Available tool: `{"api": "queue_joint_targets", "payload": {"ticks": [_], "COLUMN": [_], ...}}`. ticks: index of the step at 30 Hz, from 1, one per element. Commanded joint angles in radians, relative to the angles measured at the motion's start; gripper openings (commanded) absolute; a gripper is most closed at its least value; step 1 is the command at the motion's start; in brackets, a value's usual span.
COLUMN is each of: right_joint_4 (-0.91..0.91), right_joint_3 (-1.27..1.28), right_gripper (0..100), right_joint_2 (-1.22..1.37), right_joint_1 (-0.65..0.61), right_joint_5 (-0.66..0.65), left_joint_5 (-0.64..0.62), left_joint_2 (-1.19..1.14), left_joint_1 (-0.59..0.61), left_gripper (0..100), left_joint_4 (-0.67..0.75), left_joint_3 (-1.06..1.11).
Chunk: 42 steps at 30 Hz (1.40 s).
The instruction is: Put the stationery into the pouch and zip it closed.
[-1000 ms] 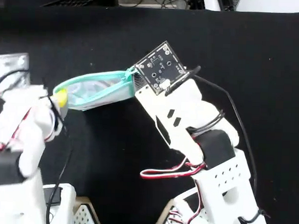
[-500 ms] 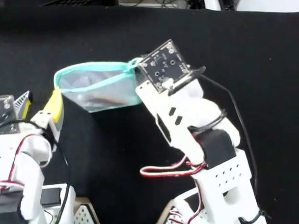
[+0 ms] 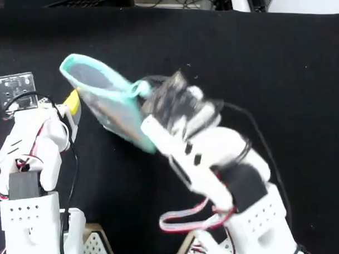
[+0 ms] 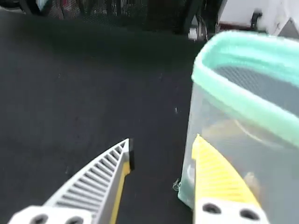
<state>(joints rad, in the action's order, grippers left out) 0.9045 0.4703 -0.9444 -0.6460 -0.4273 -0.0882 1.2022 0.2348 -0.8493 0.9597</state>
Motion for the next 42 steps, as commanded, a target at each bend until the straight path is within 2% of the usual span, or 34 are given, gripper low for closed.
{"api": "queue_joint_targets", "payload": {"ticks": [1,5,12,16,20,23,26,29,32,37,42], "right_joint_4": [0.051,0.052,-0.066,-0.167,-0.192,-0.203,-0.218,-0.259,-0.273,-0.265,-0.227], "right_joint_3": [-0.010,-0.010,0.047,0.117,0.122,0.081,0.054,0.054,0.054,0.056,0.056], "right_gripper": [1.3,1.3,1.2,1.2,1.2,1.2,1.2,1.2,1.2,1.2,1.3], "right_joint_2": [-0.085,-0.131,-0.131,-0.131,-0.133,-0.133,-0.133,-0.133,-0.131,-0.131,-0.131], "right_joint_1": [-0.103,-0.114,0.023,0.020,0.018,0.041,0.144,0.258,0.302,0.288,0.187], "right_joint_5": [-0.074,-0.078,-0.075,-0.075,-0.074,0.028,0.138,0.201,0.226,0.219,0.193], "left_joint_5": [-0.038,-0.034,-0.032,-0.032,-0.032,-0.032,-0.032,-0.032,-0.032,-0.032,-0.032], "left_joint_2": [-0.006,-0.002,-0.002,-0.002,-0.002,-0.005,-0.002,-0.002,-0.002,-0.002,-0.002], "left_joint_1": [-0.005,-0.044,-0.050,-0.050,-0.053,-0.093,-0.111,-0.107,-0.107,-0.107,-0.107], "left_gripper": [22,22,22,23,23,23,23,23,23,23,23], "left_joint_4": [0.037,0.029,0.026,0.008,0.008,0.008,0.002,0.002,0.002,0.000,0.000], "left_joint_3": [-0.001,0.002,0.002,-0.005,-0.002,0.002,0.002,0.002,0.002,0.002,0.002]}}
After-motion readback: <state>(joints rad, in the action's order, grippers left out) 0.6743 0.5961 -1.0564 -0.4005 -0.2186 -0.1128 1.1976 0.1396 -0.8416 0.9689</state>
